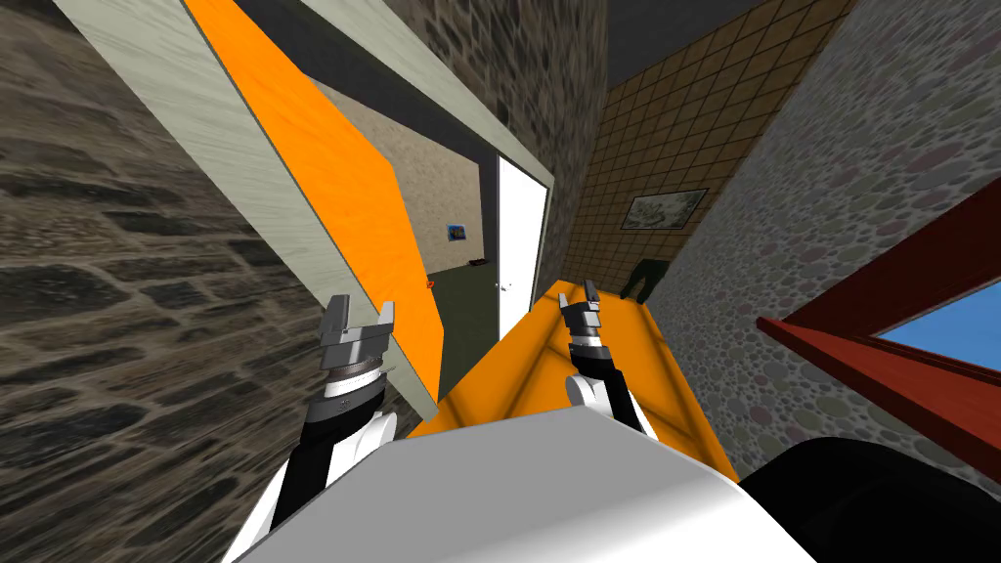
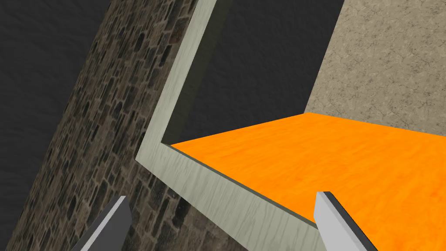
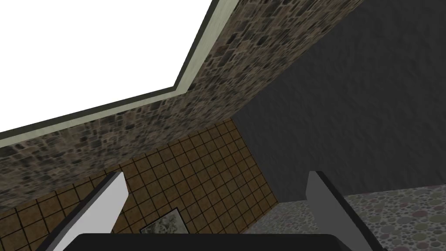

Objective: Push the door open

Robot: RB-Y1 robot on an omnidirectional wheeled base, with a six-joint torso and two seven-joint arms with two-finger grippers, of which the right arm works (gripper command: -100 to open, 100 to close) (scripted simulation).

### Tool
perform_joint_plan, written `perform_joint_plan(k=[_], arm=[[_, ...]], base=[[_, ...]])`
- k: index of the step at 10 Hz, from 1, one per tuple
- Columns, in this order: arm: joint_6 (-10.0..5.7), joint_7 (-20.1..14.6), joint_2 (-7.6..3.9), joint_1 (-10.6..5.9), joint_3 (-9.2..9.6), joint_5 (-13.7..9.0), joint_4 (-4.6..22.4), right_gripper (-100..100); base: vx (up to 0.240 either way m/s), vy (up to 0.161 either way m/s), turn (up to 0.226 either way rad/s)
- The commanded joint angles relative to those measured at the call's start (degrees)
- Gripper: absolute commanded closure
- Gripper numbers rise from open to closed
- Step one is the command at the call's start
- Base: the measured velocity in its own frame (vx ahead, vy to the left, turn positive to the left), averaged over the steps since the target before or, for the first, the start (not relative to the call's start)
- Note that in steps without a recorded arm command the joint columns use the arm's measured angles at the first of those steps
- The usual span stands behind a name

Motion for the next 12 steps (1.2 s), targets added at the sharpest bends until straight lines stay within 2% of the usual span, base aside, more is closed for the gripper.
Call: perform_joint_plan(k=[1,8,12], arm=[[-0.47,-0.1,-0.42,-0.66,-0.04,0.0,1.8,-100],[-2.74,-0.5,-2.02,-3.82,-0.24,-0.1,10.7,-100],[-4.4,-0.7,-2.98,-6.15,-0.39,-0.1,17.0,-100]], base=[[0.119,-0.019,0.072],[0.06,-0.073,0.107],[0.073,-0.074,0.131]])
